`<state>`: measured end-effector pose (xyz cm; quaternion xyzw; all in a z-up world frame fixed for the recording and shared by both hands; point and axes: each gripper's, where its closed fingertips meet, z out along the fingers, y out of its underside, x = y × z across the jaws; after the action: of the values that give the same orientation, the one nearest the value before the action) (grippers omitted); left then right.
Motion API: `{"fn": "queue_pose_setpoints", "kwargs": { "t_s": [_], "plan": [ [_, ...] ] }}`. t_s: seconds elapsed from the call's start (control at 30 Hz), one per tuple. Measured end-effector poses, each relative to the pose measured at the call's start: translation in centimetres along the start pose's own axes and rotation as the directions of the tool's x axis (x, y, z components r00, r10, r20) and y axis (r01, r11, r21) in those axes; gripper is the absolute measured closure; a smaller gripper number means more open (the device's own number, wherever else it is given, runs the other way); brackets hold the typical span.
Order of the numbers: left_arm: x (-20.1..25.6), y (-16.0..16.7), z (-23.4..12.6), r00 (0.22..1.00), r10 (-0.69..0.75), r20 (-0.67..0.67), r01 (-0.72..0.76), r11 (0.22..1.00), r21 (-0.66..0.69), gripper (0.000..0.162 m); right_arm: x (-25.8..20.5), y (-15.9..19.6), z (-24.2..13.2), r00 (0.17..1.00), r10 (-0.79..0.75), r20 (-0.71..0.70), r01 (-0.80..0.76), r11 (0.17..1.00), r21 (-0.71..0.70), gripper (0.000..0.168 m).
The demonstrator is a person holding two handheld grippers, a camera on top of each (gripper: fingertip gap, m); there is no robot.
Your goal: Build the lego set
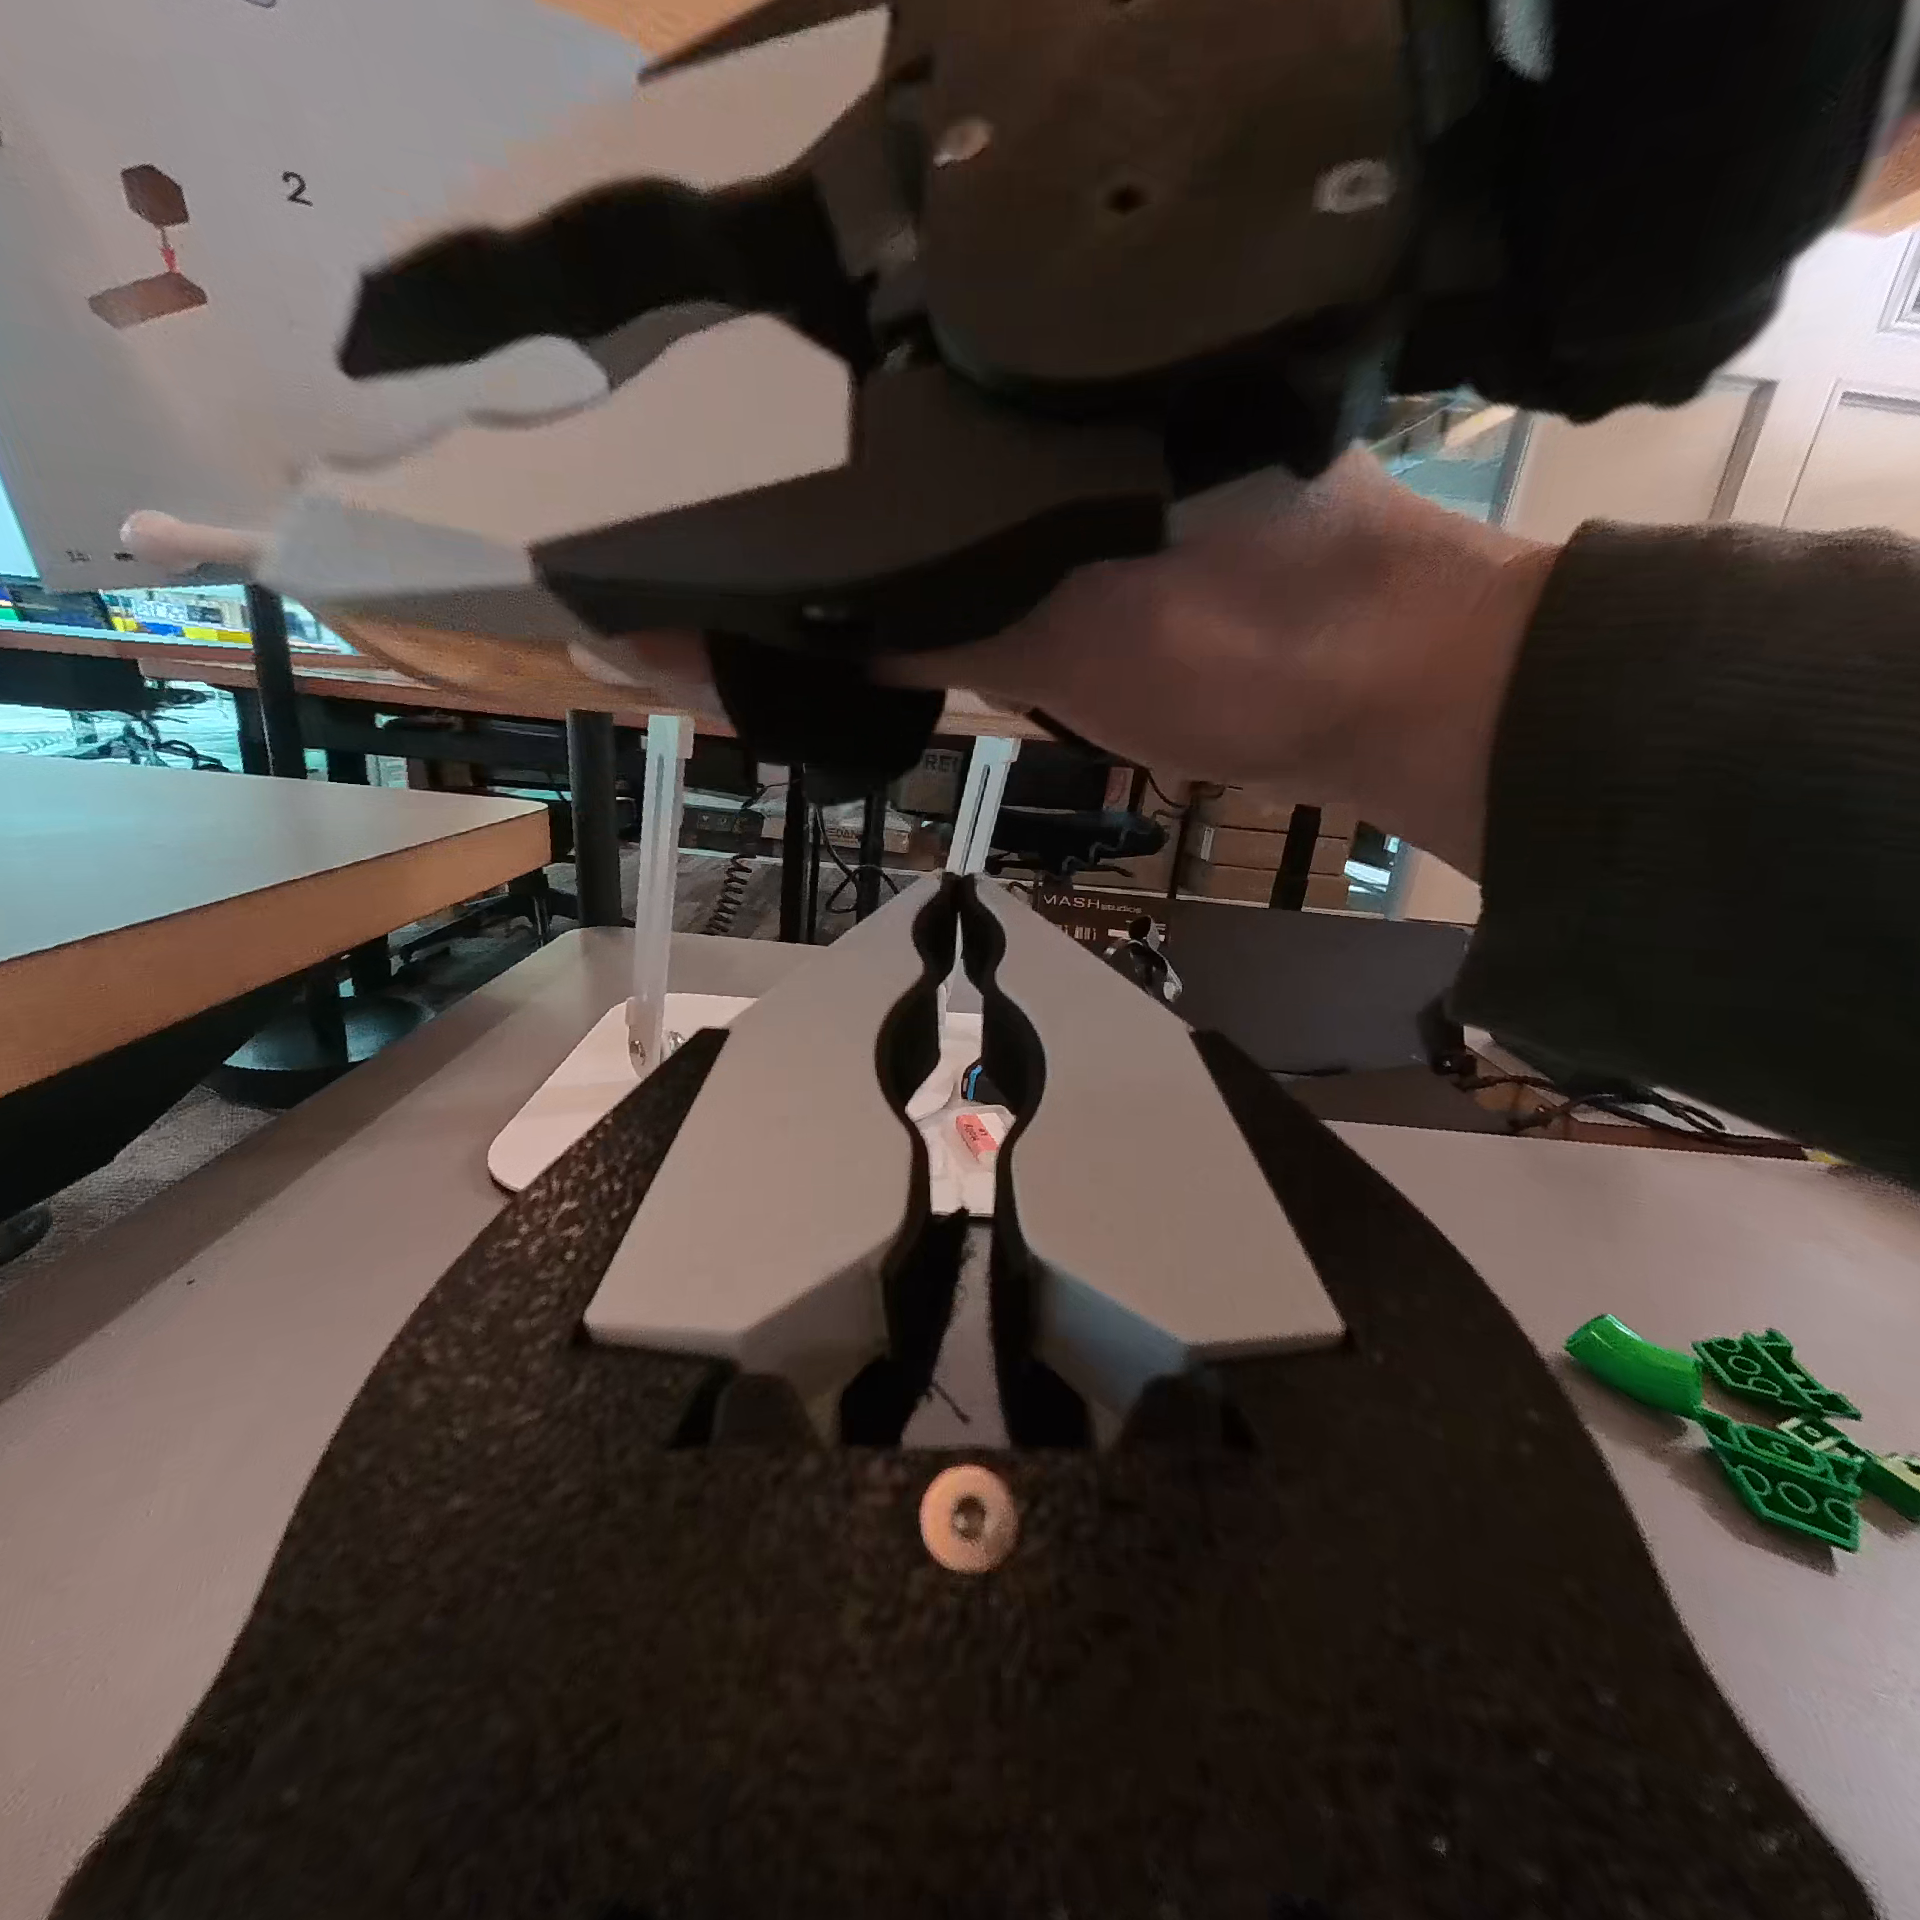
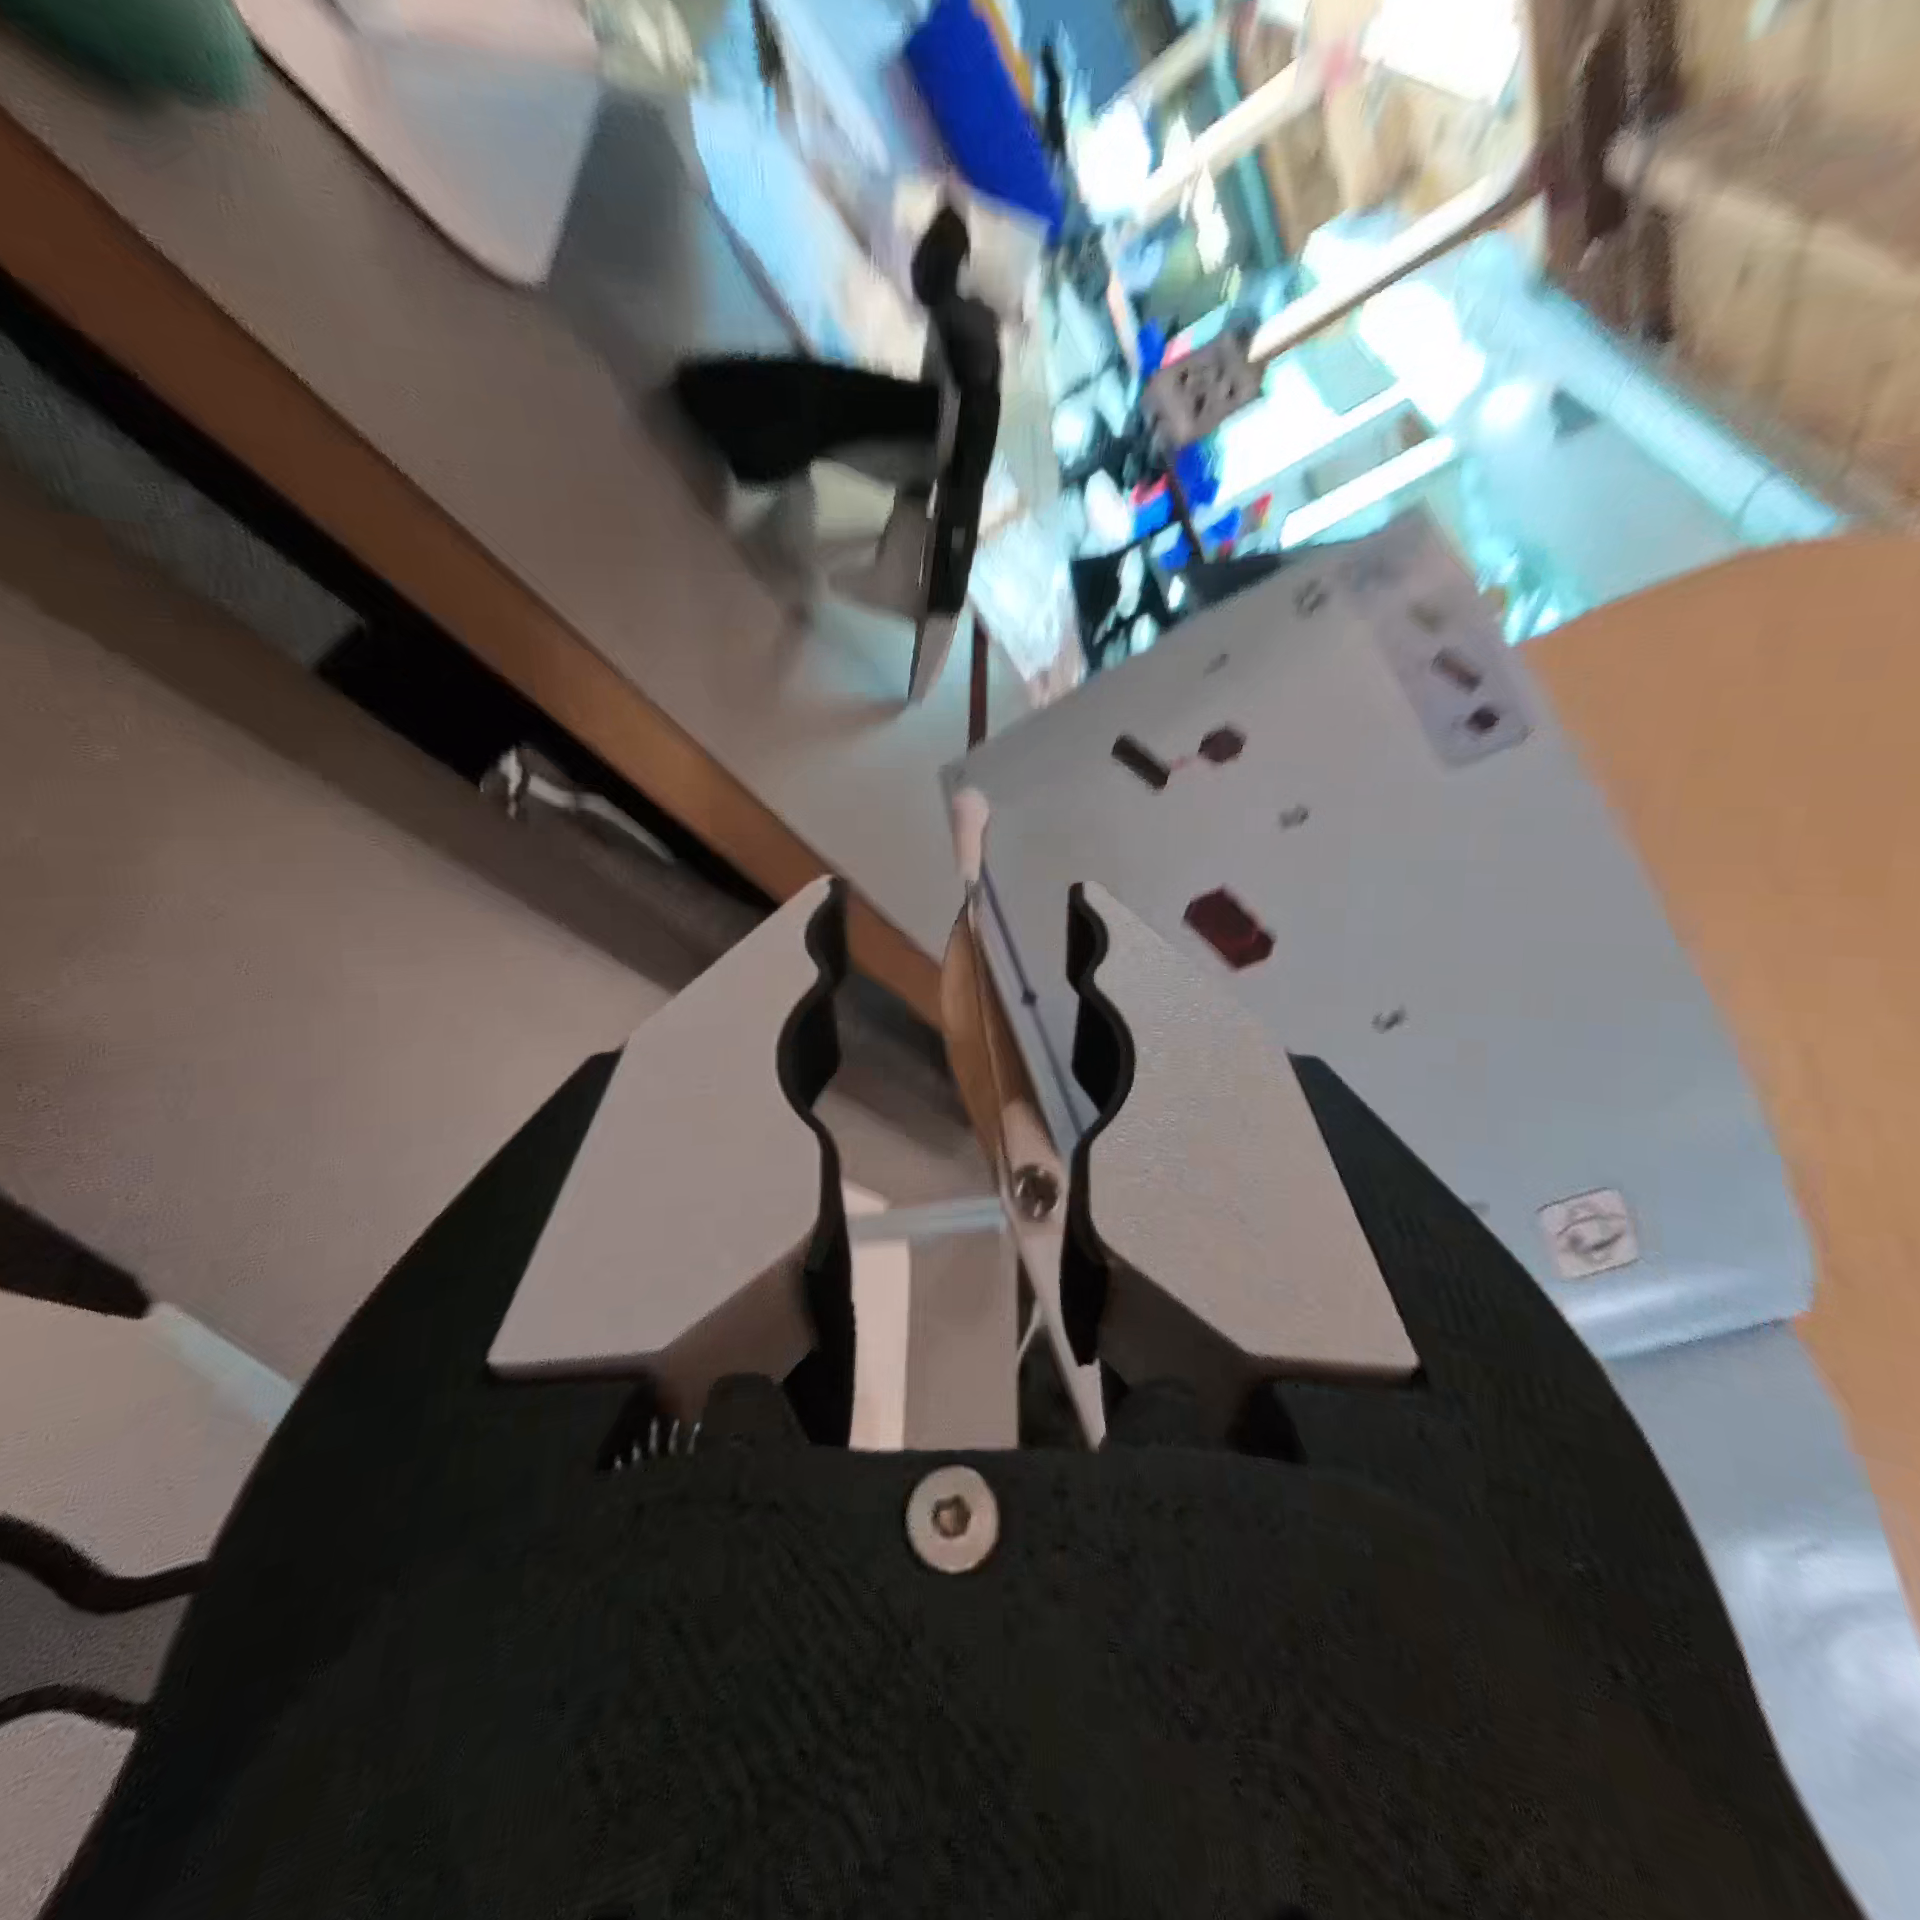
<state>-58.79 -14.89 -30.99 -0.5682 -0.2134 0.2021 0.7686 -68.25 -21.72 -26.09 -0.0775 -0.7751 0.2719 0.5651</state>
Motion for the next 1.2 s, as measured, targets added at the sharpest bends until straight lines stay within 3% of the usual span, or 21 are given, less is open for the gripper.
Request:
{"fn": "queue_pose_setpoints", "kwargs": {
  "t_s": [0.13,0.5,0.57,0.63,0.7,0.73,0.87,0.93,1.13,1.2],
  "plan": [
    [0.1,0.0,0.0,1.0,0.003,-0.002,-0.003,1.0,0.0,0.162,-1.8,3.4,1.4,0.997,0.014,0.082,0.001,0.983,-0.182,0.117],
    [0.5,0.1,0.1,1.0,0.018,-0.023,-0.018,1.0,-0.007,0.162,-3.6,2.7,0.5,0.979,0.088,0.183,-0.062,0.988,-0.143,0.111],
    [0.6,0.1,0.0,1.0,0.02,-0.023,-0.02,1.0,-0.005,0.162,-3.0,1.9,0.2,0.987,0.054,0.15,-0.04,0.994,-0.098,0.117],
    [0.4,0.1,0.0,1.0,0.008,-0.019,-0.008,1.0,-0.004,0.162,0.5,-0.6,-1.6,0.997,0.054,-0.058,-0.049,0.995,0.082,0.132],
    [0.3,0.1,0.0,1.0,-0.004,-0.018,0.004,1.0,-0.004,0.162,5.8,-1.1,-4.9,0.925,0.204,-0.319,-0.131,0.963,0.236,0.138],
    [0.3,0.1,0.1,1.0,-0.005,-0.018,0.005,1.0,-0.004,0.162,8.6,0.3,-6.7,0.844,0.3,-0.445,-0.194,0.944,0.269,0.143],
    [0.5,0.1,0.1,1.0,0.014,-0.024,-0.014,1.0,-0.006,0.162,15.7,11.3,-12.2,0.432,0.48,-0.764,-0.526,0.822,0.22,0.141],
    [0.6,0.1,0.1,1.0,0.017,-0.025,-0.017,1.0,-0.005,0.162,16.9,15.1,-14.0,0.305,0.477,-0.824,-0.623,0.755,0.206,0.138],
    [0.6,0.1,0.1,1.0,0.014,-0.028,-0.014,1.0,-0.005,0.162,15.8,22.8,-14.1,0.266,0.457,-0.849,-0.812,0.581,0.058,0.13],
    [0.7,0.0,0.1,0.999,0.009,-0.035,-0.009,1.0,0.001,0.162,15.0,24.3,-14.2,0.228,0.493,-0.84,-0.855,0.514,0.07,0.126]
  ]
}}
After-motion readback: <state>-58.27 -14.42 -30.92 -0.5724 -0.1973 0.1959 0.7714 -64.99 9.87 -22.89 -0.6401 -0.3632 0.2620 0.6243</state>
